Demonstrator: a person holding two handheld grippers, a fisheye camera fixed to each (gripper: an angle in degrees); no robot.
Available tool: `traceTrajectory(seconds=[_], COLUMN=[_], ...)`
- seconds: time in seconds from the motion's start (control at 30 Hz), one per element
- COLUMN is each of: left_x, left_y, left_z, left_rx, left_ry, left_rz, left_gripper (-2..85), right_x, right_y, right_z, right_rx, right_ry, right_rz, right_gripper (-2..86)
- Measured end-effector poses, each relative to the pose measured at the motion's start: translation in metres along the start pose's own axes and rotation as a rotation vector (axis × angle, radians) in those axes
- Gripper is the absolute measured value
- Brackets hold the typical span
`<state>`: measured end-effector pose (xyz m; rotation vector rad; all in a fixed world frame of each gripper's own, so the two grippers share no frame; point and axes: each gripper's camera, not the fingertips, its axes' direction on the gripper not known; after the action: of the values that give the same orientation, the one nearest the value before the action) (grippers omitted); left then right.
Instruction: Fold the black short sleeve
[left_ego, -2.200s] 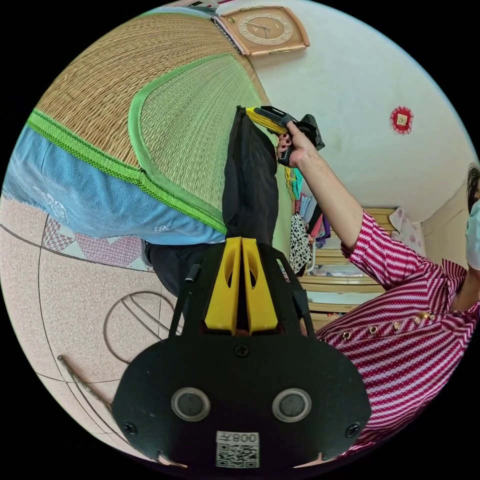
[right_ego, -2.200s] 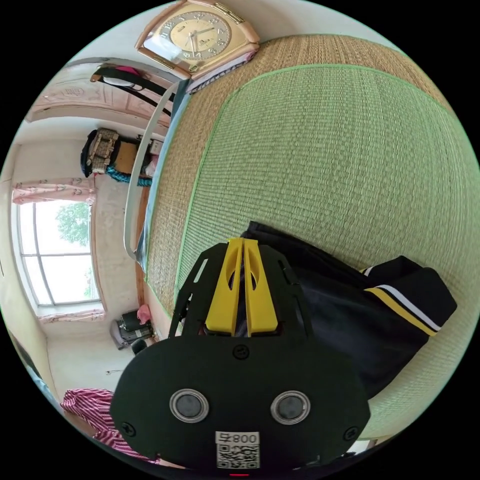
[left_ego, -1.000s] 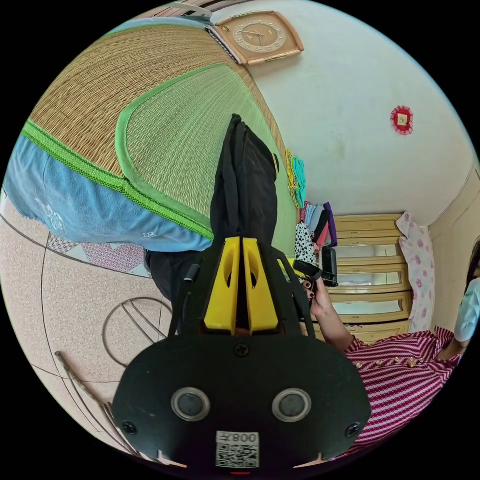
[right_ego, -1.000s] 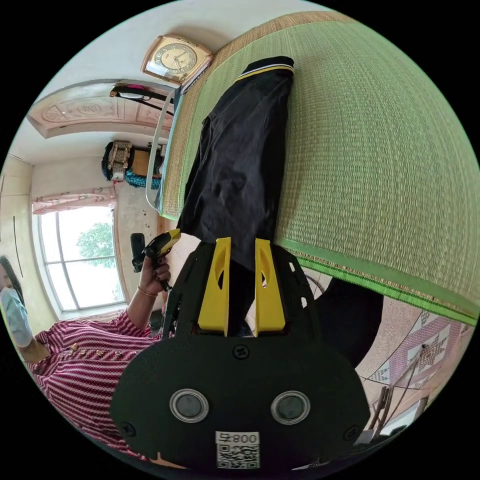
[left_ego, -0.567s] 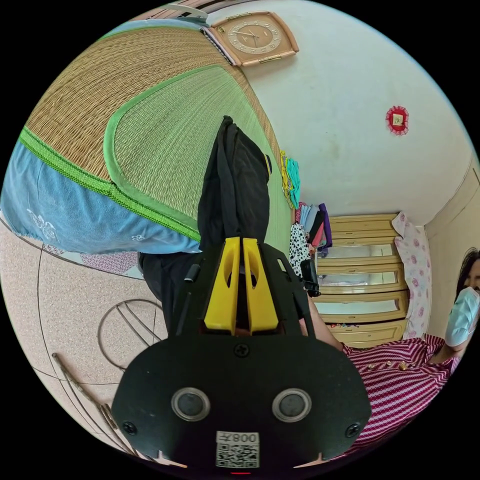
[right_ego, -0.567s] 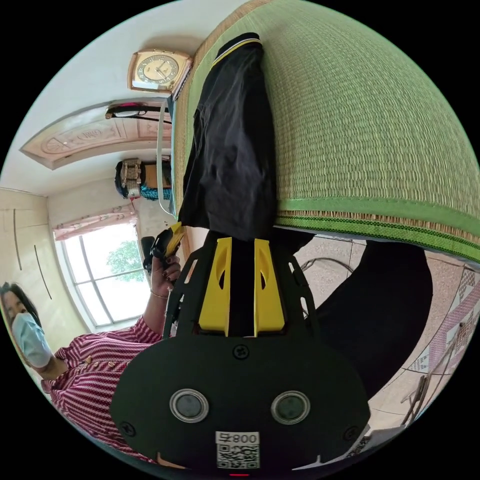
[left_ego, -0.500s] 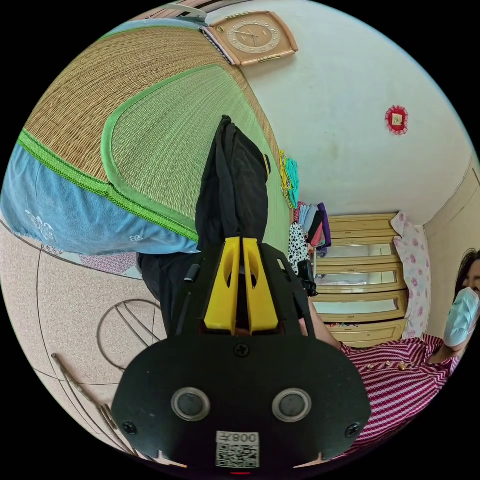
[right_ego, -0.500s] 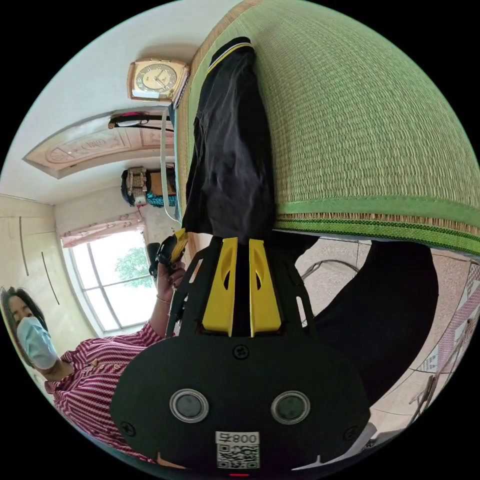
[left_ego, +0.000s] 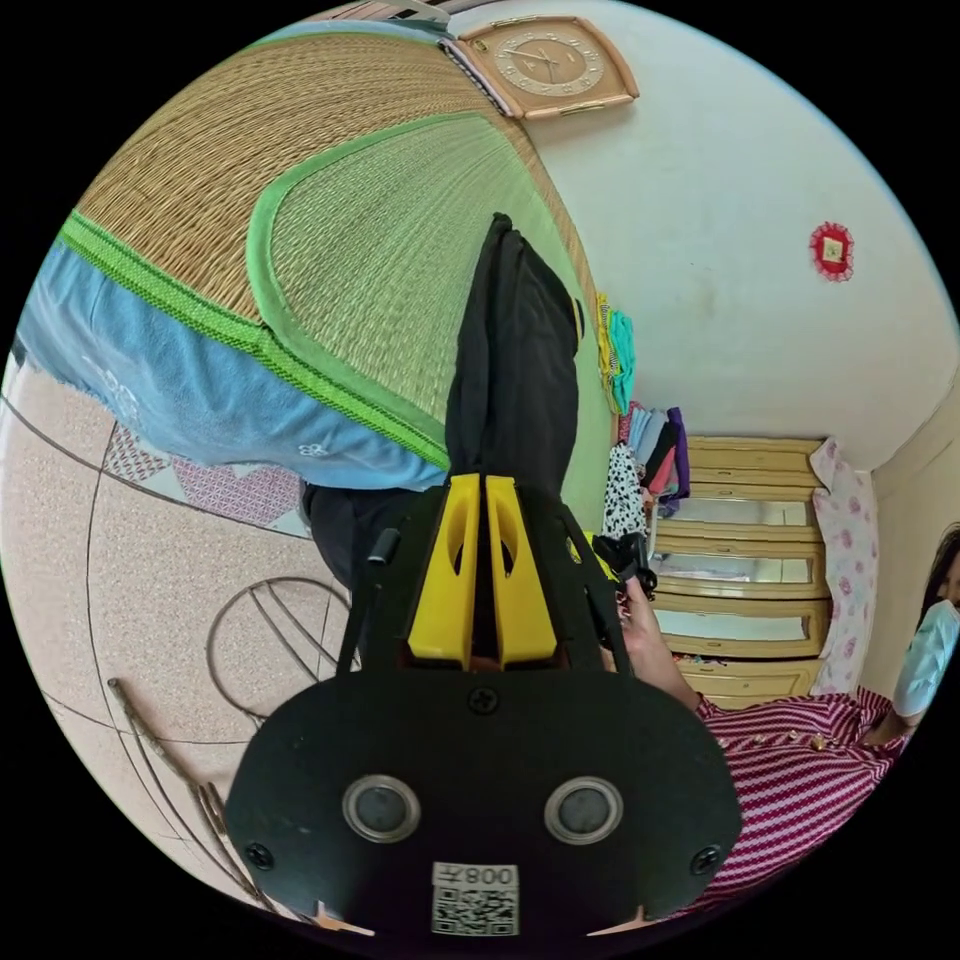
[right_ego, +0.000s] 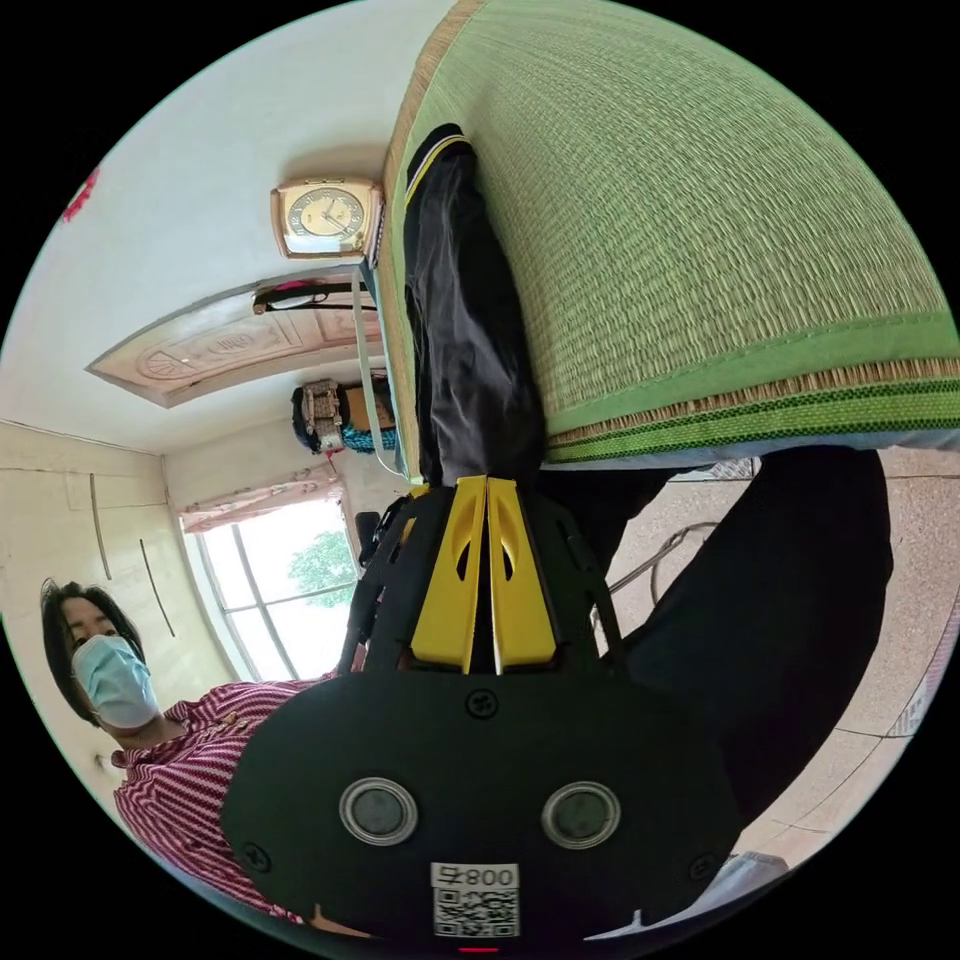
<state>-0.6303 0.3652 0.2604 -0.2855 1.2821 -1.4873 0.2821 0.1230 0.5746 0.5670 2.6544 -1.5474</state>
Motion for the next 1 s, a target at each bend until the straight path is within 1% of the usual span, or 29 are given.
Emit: traceTrajectory(seconds=[0.2, 0.33, 0.47, 0.6, 0.73, 0.87, 1.0], left_x=[-0.006, -0.018, -0.026, -0.030, -0.035, -0.038, -0.038], left_y=[-0.001, -0.006, -0.025, -0.039, -0.047, -0.051, -0.053], left_z=[-0.005, -0.002, 0.015, 0.028, 0.030, 0.031, 0.030], left_rx=[0.010, 0.030, -0.016, -0.063, -0.078, -0.085, -0.086], left_ry=[-0.040, 0.028, 0.076, 0.101, 0.125, 0.131, 0.135], left_rz=[0.022, 0.000, -0.017, -0.034, -0.053, -0.082, -0.094], left_gripper=[3.3, 7.4, 9.9, 9.4, 8.1, 7.2, 6.4], right_x=[-0.001, -0.005, -0.014, -0.021, -0.023, -0.022, -0.021], right_y=[0.000, 0.001, -0.002, -0.015, -0.028, -0.035, -0.039], right_z=[-0.009, -0.026, -0.036, -0.035, -0.030, -0.022, -0.019], right_rx=[-0.006, 0.008, 0.013, -0.001, -0.016, -0.040, -0.067], right_ry=[0.018, 0.022, 0.066, 0.077, 0.060, 0.034, -0.005], right_rz=[0.031, 0.024, 0.003, -0.010, -0.012, 0.000, 0.009], right_gripper=[0.1, 0.5, 2.2, 6.9, 8.7, 8.5, 4.3])
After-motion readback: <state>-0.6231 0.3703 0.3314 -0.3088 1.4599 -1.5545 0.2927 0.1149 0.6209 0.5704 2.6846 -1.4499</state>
